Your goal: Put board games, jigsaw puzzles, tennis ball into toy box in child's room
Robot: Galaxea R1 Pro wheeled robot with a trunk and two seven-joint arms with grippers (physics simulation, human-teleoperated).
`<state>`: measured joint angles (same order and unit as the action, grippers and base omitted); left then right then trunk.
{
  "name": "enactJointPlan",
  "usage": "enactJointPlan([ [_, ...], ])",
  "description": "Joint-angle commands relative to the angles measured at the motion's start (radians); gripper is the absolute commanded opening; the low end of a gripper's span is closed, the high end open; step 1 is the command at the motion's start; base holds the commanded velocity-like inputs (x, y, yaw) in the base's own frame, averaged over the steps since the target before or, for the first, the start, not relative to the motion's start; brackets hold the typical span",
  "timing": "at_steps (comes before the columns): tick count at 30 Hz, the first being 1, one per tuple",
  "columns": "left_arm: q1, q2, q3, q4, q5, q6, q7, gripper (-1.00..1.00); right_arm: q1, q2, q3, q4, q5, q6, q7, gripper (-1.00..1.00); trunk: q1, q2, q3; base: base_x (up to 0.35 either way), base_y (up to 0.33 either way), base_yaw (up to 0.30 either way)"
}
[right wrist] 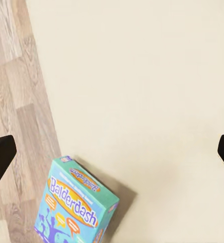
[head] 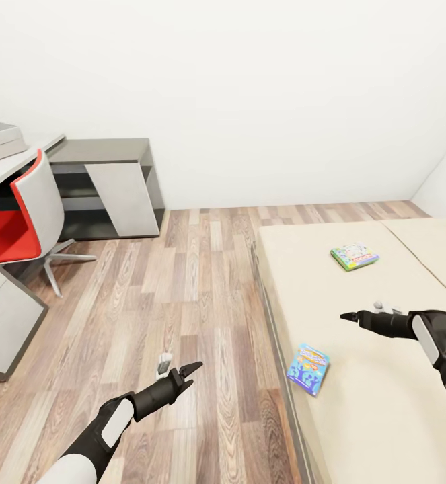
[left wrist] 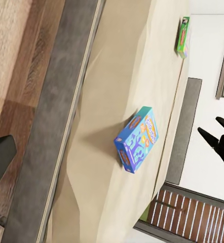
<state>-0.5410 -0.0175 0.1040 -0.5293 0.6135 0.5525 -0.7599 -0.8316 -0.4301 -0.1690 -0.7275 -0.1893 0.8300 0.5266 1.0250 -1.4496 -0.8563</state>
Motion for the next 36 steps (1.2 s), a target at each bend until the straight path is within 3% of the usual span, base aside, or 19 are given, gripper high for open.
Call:
enactJointPlan([
  [1,0.0,-0.001,0.005,0.0,0.001,0.007,-0.002,1.0,0.006,0.0,-0.002,-0.016,-0.003,0.007,0.001,1.0,0.0,0.0,0.0,0.0,0.0,-0.062],
  [16,0.0,-0.002,0.004,0.0,-0.001,0.007,-0.004,1.0,0.074,0.001,-0.003,-0.172,-0.004,0.012,0.001,1.0,0.0,0.0,0.011,0.0,0.0,-0.139],
  [36,0.0,-0.001,0.005,0.0,-0.001,0.007,-0.006,1.0,0.078,0.002,-0.003,-0.183,-0.004,0.015,0.001,1.0,0.0,0.0,0.012,0.0,0.013,-0.011],
])
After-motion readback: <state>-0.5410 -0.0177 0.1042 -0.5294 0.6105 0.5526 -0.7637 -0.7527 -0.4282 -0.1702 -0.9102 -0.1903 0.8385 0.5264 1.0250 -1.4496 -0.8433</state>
